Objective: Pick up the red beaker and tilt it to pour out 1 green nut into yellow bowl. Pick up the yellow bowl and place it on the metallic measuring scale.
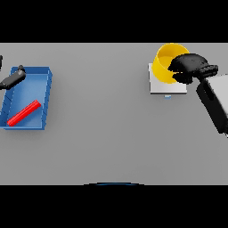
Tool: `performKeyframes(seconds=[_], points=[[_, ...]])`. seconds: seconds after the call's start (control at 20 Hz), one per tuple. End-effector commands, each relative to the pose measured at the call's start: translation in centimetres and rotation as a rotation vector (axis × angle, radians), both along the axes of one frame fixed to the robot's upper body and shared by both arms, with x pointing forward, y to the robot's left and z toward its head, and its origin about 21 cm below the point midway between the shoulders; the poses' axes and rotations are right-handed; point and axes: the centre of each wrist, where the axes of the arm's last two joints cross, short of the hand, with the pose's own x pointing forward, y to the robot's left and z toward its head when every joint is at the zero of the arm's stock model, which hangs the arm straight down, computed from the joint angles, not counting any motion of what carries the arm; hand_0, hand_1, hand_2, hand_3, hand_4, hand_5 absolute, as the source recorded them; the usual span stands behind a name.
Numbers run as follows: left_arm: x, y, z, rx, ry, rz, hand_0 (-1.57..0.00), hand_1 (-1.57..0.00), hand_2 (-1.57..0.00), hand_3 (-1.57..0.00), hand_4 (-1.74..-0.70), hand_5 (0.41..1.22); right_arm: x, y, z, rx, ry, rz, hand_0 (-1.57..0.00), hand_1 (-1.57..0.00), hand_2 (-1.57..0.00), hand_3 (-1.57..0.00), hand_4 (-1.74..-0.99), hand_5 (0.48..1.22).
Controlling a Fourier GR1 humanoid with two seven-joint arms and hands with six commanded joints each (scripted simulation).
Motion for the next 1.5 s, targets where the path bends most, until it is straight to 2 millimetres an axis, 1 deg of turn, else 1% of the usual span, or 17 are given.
performKeyframes(seconds=[0.0, 0.05, 0.25, 0.3, 0.4, 0.5, 0.6, 0.65, 0.7, 0.75, 0.85, 0.9, 1.0, 1.1, 1.2, 1.35, 1.45], points=[[0.0, -0.1, -0.3, 0.002, -0.003, -0.001, 0.00, 0.00, 0.00, 0.00, -0.81, 0.757, 0.2, -0.1, -0.4, 0.001, -0.004, 0.000, -1.57, -1.57, -1.57, -1.36, -1.724, 1.221], [-0.1, -0.1, -0.2, -0.001, -0.003, -0.010, 0.00, 0.00, 0.00, 0.00, -0.81, 0.753, 0.3, -0.6, -0.8, 0.013, -0.005, 0.006, -1.57, -1.57, -1.57, -1.39, -1.724, 1.221], [-0.1, -0.1, -0.4, 0.009, 0.000, -0.002, 0.00, 0.00, 0.00, 0.00, -0.80, 0.733, 0.9, -0.4, -1.9, 0.014, 0.002, -0.019, -1.57, -1.52, -1.56, -1.48, -1.727, 1.221], [0.1, -0.2, -0.3, 0.004, -0.003, -0.009, 0.00, 0.00, 0.00, 0.00, -0.80, 0.729, 0.9, 0.0, -2.8, 0.013, 0.012, -0.032, -1.57, -1.50, -1.56, -1.50, -1.727, 1.221], [0.3, -0.3, -0.2, 0.007, -0.013, -0.008, 0.00, 0.00, 0.00, 0.00, -0.81, 0.728, 1.1, 0.1, -2.8, 0.011, 0.012, -0.045, -1.57, -1.48, -1.57, -1.51, -1.727, 1.221], [0.0, 0.3, -0.1, 0.010, -0.014, -0.003, 0.00, 0.00, 0.00, 0.00, -0.81, 0.734, 1.2, -0.5, -3.3, 0.015, 0.019, -0.043, -1.55, -1.42, -1.57, -1.48, -1.721, 1.221], [0.4, -0.1, 0.0, 0.003, -0.012, -0.008, 0.00, 0.00, 0.00, 0.00, -0.81, 0.740, 1.2, -0.3, -3.4, 0.034, 0.047, -0.049, -1.54, -1.41, -1.57, -1.17, -1.728, 1.221], [0.4, -0.5, -0.2, -0.003, -0.008, -0.020, 0.00, 0.00, 0.00, 0.00, -0.81, 0.745, 1.4, 0.0, -3.5, 0.039, 0.056, -0.060, -1.54, -1.44, -1.50, -1.02, -1.659, 1.221], [0.5, -0.5, -0.2, -0.001, -0.007, -0.013, 0.00, 0.00, 0.00, 0.00, -0.81, 0.745, 1.4, -0.3, -3.4, 0.040, 0.064, -0.069, -1.52, -1.35, -1.35, -0.91, -1.596, 1.134], [0.6, -0.6, -0.4, -0.004, 0.000, -0.012, 0.00, 0.00, 0.00, 0.00, -0.81, 0.744, 1.4, -0.4, -3.5, 0.040, 0.068, -0.079, -1.22, -1.08, -1.13, -0.82, -1.548, 1.053], [0.4, -0.6, -0.2, -0.001, 0.001, -0.007, 0.00, 0.00, 0.00, 0.00, -0.81, 0.745, 1.5, -0.6, -3.6, 0.037, 0.084, -0.077, -0.78, -0.69, -0.81, -0.71, -1.470, 0.928], [0.6, -0.6, -0.3, 0.005, 0.005, -0.009, 0.00, 0.00, 0.00, 0.00, -0.81, 0.742, 1.7, -0.5, -3.4, 0.037, 0.092, -0.079, -0.62, -0.55, -0.69, -0.67, -1.444, 0.887], [0.7, -0.7, -0.4, 0.010, 0.005, -0.014, 0.00, 0.00, 0.00, 0.00, -0.81, 0.738, 1.8, -0.6, -3.3, 0.036, 0.096, -0.072, -0.40, -0.35, -0.52, -0.60, -1.410, 0.821], [0.8, -0.8, -0.9, 0.000, 0.007, -0.013, 0.00, 0.00, 0.00, 0.00, -0.81, 0.739, 1.8, -0.4, -3.4, 0.034, 0.107, -0.059, -0.25, -0.23, -0.39, -0.54, -1.385, 0.780], [0.9, -0.6, -0.6, 0.002, -0.003, -0.012, 0.00, 0.00, 0.00, 0.00, -0.81, 0.736, 1.9, -0.5, -3.5, 0.022, 0.116, -0.039, -0.16, -0.14, -0.29, -0.47, -1.356, 0.755], [0.9, -0.8, -0.5, -0.010, 0.004, -0.007, 0.00, 0.00, 0.00, 0.00, -0.82, 0.733, 1.8, -0.4, -3.7, 0.004, 0.124, -0.024, -0.08, -0.07, -0.17, -0.39, -1.325, 0.737], [0.8, -0.8, -0.3, -0.011, -0.007, -0.014, 0.00, 0.00, 0.00, 0.00, -0.82, 0.734, 2.1, -0.5, -3.2, -0.005, 0.119, -0.028, -0.05, -0.05, -0.12, -0.35, -1.308, 0.733]])
